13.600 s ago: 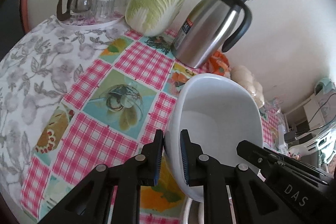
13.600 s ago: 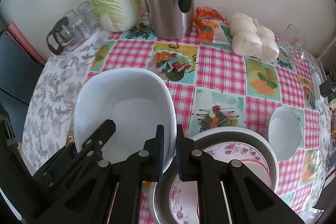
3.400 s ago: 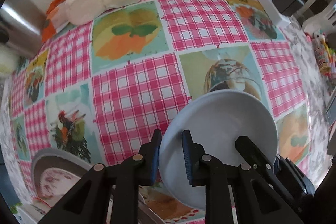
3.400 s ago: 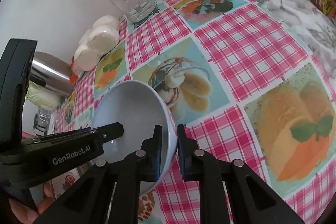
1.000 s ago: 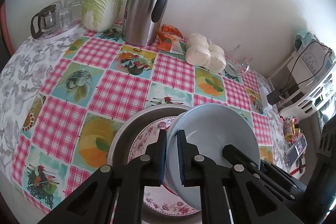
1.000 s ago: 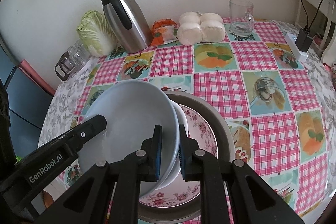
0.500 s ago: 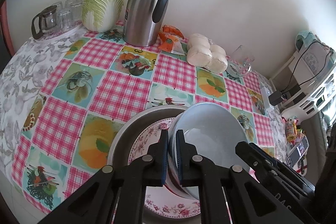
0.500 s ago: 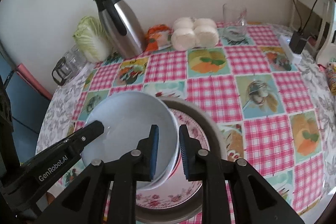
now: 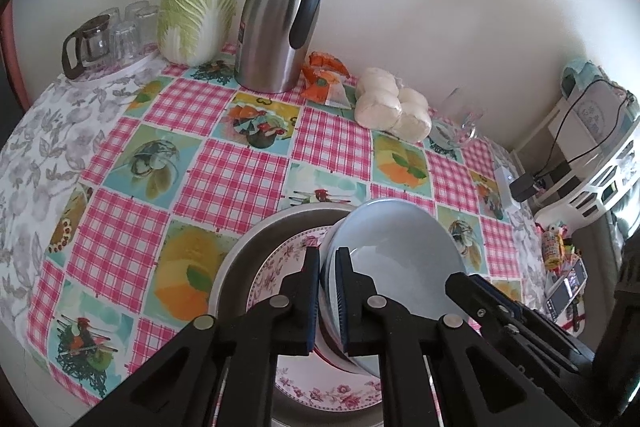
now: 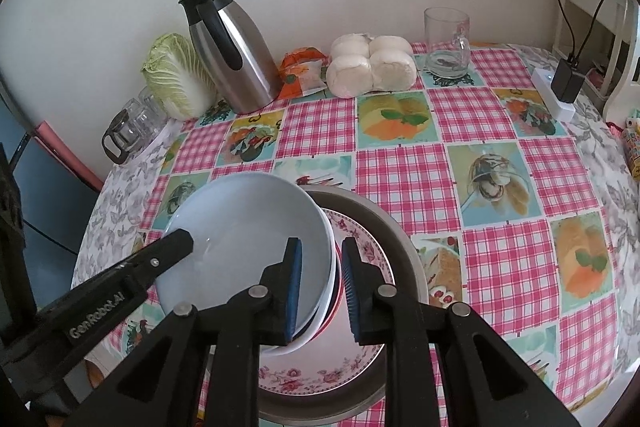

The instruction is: Organize plates and bowls

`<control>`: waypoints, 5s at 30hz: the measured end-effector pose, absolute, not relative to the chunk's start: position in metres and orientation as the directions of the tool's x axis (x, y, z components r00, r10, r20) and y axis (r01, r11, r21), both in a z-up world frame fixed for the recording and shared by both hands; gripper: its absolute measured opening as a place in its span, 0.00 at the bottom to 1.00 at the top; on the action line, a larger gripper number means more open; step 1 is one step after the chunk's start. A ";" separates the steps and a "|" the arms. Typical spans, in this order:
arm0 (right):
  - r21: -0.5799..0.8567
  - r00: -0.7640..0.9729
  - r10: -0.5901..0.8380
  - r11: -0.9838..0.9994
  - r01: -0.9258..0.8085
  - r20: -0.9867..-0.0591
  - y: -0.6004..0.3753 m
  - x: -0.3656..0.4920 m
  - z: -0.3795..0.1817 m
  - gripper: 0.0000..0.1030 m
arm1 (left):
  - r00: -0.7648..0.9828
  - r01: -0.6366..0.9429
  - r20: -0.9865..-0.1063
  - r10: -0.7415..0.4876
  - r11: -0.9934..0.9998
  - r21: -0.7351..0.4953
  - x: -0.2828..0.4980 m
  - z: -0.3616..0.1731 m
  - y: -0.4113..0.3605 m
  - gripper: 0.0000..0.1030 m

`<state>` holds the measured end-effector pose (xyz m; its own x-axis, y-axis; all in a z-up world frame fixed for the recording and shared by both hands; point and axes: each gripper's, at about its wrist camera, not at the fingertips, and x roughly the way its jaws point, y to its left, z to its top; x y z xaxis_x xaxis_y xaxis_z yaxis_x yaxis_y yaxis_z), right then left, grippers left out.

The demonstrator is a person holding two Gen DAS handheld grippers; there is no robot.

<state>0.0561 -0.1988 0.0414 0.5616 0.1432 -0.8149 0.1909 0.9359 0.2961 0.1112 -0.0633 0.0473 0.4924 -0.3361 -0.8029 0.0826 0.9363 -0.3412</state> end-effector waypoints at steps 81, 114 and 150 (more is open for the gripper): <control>0.143 0.515 -0.015 0.953 0.266 -0.857 -0.198 -0.074 -0.004 0.98 | 0.442 0.041 -0.897 0.007 0.999 0.028 -0.014 0.003 -0.032 1.00; 0.136 0.505 -0.017 0.955 0.265 -0.863 -0.200 -0.070 -0.008 0.98 | 0.441 0.088 -0.897 -0.023 0.996 0.018 -0.011 0.001 -0.039 1.00; 0.135 0.500 -0.017 0.955 0.265 -0.866 -0.199 -0.071 -0.011 0.98 | 0.439 0.088 -0.898 -0.021 0.996 0.020 -0.010 0.000 -0.038 1.00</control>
<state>-0.0712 -0.1986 -0.0108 0.4997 -0.0167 -0.8660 0.2654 0.9547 0.1348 -0.0098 -0.0381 0.0000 0.4390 -0.0209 -0.8982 0.0879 0.9959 0.0198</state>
